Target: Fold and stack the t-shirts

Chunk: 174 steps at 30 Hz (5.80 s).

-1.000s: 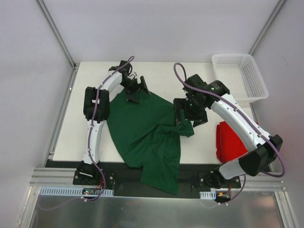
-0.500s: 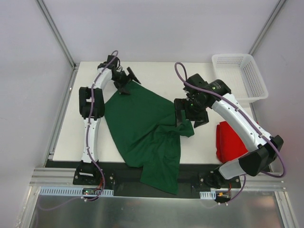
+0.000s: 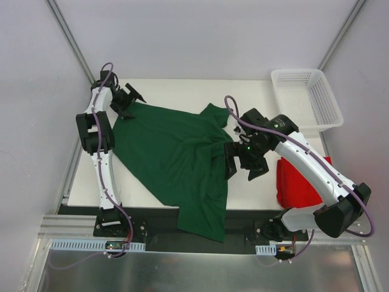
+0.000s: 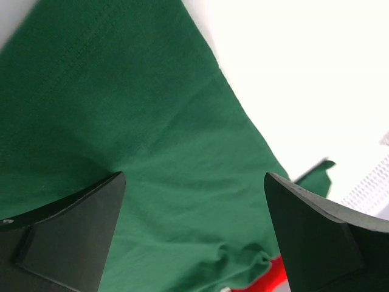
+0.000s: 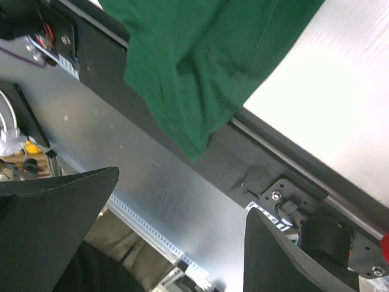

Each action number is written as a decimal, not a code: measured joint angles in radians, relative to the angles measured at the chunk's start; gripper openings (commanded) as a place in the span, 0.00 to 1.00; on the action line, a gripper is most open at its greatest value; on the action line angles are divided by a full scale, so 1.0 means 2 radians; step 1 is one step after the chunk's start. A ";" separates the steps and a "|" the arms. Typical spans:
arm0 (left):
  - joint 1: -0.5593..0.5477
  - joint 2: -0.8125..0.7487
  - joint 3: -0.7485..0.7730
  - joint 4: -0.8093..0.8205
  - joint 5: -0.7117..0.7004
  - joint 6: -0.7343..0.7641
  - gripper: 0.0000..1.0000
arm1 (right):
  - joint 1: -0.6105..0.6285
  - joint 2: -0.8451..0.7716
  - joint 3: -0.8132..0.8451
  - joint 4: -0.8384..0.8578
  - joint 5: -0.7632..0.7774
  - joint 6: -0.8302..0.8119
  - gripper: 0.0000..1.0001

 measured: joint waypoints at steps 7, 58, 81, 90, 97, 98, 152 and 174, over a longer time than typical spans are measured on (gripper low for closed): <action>0.042 -0.067 -0.072 0.001 -0.091 0.031 1.00 | 0.024 -0.005 -0.037 -0.001 -0.015 0.000 0.96; -0.027 -0.359 -0.396 0.101 0.145 0.037 0.99 | 0.157 0.325 0.128 0.063 -0.199 -0.032 0.96; -0.029 -0.444 -0.490 0.104 0.159 0.038 0.99 | -0.093 0.378 0.146 0.192 0.091 0.067 0.96; -0.029 -0.461 -0.507 0.103 0.160 0.038 0.99 | -0.123 0.400 0.228 0.213 0.152 0.075 0.96; -0.029 -0.467 -0.512 0.103 0.160 0.038 1.00 | -0.134 0.472 0.249 0.204 0.145 0.086 0.56; -0.029 -0.468 -0.512 0.103 0.160 0.038 0.99 | -0.134 0.470 0.249 0.207 0.141 0.087 0.02; -0.041 -0.412 -0.466 0.055 0.100 0.074 0.99 | -0.022 0.376 0.145 0.299 0.124 -0.072 0.96; -0.018 -0.118 -0.178 -0.173 -0.201 0.179 0.99 | -0.030 0.393 0.126 0.153 0.034 -0.090 0.96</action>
